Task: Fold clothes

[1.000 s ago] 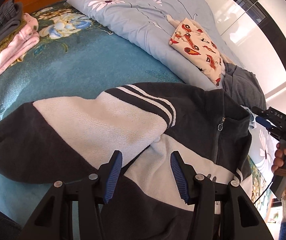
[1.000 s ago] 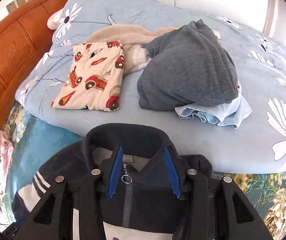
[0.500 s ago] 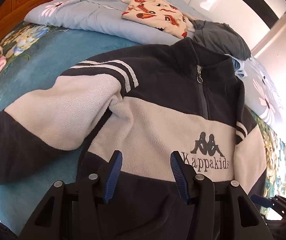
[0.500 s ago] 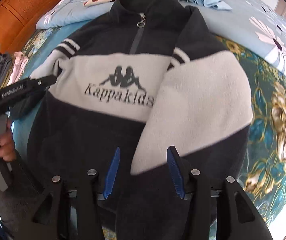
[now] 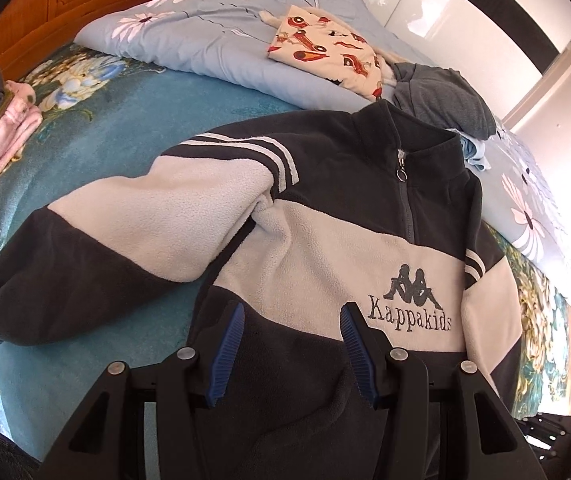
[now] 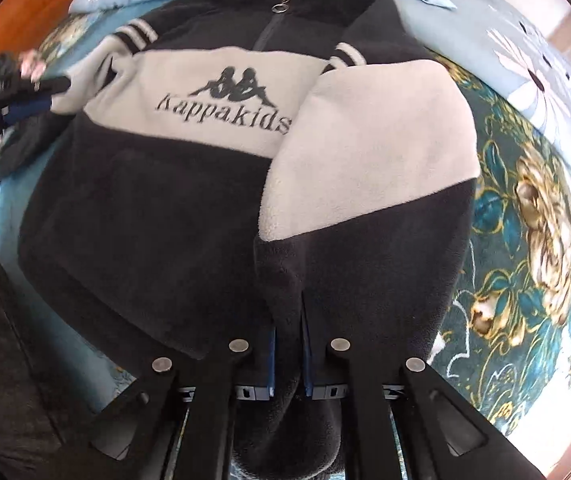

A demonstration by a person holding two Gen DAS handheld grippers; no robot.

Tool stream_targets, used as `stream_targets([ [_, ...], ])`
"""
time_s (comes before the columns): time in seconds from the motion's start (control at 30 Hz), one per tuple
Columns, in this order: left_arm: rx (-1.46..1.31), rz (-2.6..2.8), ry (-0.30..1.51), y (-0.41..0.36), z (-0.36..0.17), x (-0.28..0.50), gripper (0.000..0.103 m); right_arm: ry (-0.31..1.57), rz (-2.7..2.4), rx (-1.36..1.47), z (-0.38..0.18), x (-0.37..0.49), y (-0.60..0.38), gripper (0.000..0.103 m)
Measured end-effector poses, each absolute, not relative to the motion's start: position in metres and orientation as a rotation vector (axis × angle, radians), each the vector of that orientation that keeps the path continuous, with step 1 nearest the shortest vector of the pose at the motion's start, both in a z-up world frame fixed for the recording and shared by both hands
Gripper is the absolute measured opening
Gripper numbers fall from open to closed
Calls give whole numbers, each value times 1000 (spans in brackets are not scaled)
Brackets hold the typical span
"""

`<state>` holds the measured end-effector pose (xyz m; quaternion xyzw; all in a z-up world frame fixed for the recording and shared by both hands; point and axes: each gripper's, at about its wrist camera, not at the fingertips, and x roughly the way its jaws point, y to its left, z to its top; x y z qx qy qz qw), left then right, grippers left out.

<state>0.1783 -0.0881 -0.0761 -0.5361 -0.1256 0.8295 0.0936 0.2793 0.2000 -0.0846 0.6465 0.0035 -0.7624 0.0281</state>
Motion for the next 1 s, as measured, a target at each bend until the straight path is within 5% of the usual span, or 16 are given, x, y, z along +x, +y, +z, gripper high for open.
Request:
stream_targets([
  [0.17,-1569,2473,-475,-102,-70,185,54,-321,-2562,1921,-30,275,296,9],
  [0.37,-1565,2483,-537,-109,-68,188,54,-393,-2994,1876,35,259,424,8],
  [0.73,-1639,2504,-665,-127,-83,181,54,-630,-3146,1939,12,233,503,9],
  [0.8,-1660,2514,-708,-134,-87,178,54,-644,-3128,1918,7,229,497,19],
  [0.87,-1671,2546,-769,-145,-89,175,54,-673,-3127,1861,7,226,493,44],
  [1.0,-1717,2652,-995,-182,-98,168,54,-659,-3239,1683,34,225,477,48],
])
